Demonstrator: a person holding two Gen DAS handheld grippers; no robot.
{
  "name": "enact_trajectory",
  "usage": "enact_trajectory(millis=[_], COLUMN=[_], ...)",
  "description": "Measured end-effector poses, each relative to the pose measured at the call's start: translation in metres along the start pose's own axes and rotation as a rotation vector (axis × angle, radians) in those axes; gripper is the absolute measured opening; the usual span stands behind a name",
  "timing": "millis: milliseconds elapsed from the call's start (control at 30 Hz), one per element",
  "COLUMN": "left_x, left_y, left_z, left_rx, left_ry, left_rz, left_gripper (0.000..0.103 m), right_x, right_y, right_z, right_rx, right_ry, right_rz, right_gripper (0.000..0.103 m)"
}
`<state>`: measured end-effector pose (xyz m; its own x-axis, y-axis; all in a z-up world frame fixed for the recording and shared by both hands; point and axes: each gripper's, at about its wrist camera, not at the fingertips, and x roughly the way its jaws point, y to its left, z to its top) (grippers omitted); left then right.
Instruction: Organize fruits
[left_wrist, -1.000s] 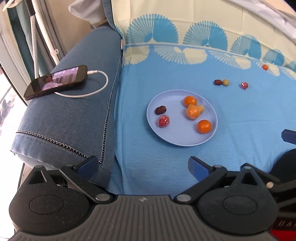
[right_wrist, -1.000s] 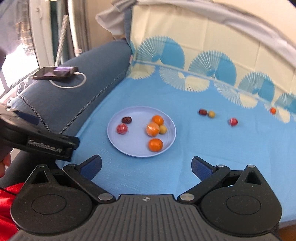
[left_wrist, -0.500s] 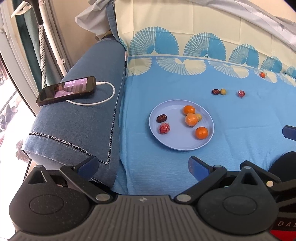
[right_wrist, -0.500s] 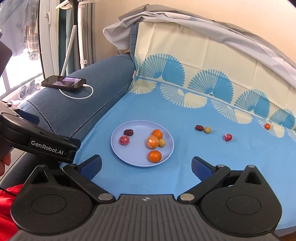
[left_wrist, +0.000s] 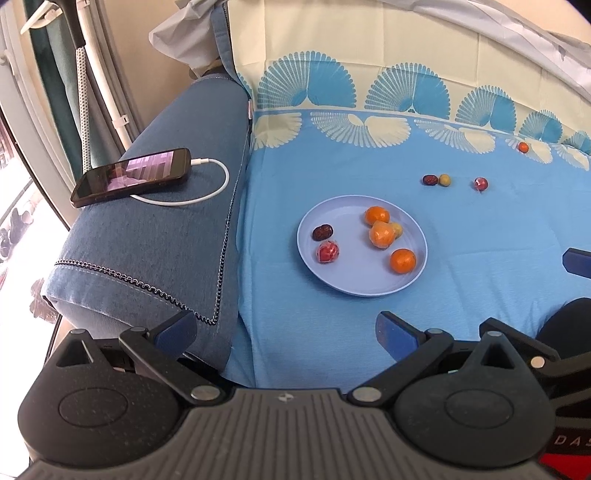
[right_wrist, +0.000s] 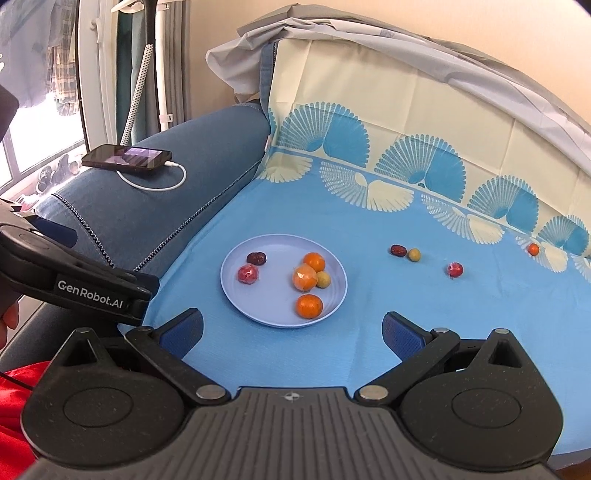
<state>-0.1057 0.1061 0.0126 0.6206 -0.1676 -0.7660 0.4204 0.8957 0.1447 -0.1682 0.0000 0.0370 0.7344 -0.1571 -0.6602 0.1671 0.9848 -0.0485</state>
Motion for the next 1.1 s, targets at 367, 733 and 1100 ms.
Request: enact_trajectory(millis=[367, 733, 1100], left_x=[0.006, 0.014, 0.026], left_y=[-0.001, -0.002, -0.005], left_z=[-0.003, -0.004, -0.002], left_rx=[0.008, 0.013, 0.017], left_ry=[0.013, 0.035, 0.074], left_rz=[-0.003, -0.001, 0.006], left_gripper=[0.103, 0.103, 0.103], right_x=[0.004, 0.011, 0.025], right_y=[0.0, -0.005, -0.012], right_z=[-0.002, -0.006, -0.01], right_rx=[0.012, 0.027, 0.062], right_ry=[0.015, 0.038, 0.065], right_rz=[-0.005, -0.003, 0.005], right_gripper=[0.102, 0.102, 0.102])
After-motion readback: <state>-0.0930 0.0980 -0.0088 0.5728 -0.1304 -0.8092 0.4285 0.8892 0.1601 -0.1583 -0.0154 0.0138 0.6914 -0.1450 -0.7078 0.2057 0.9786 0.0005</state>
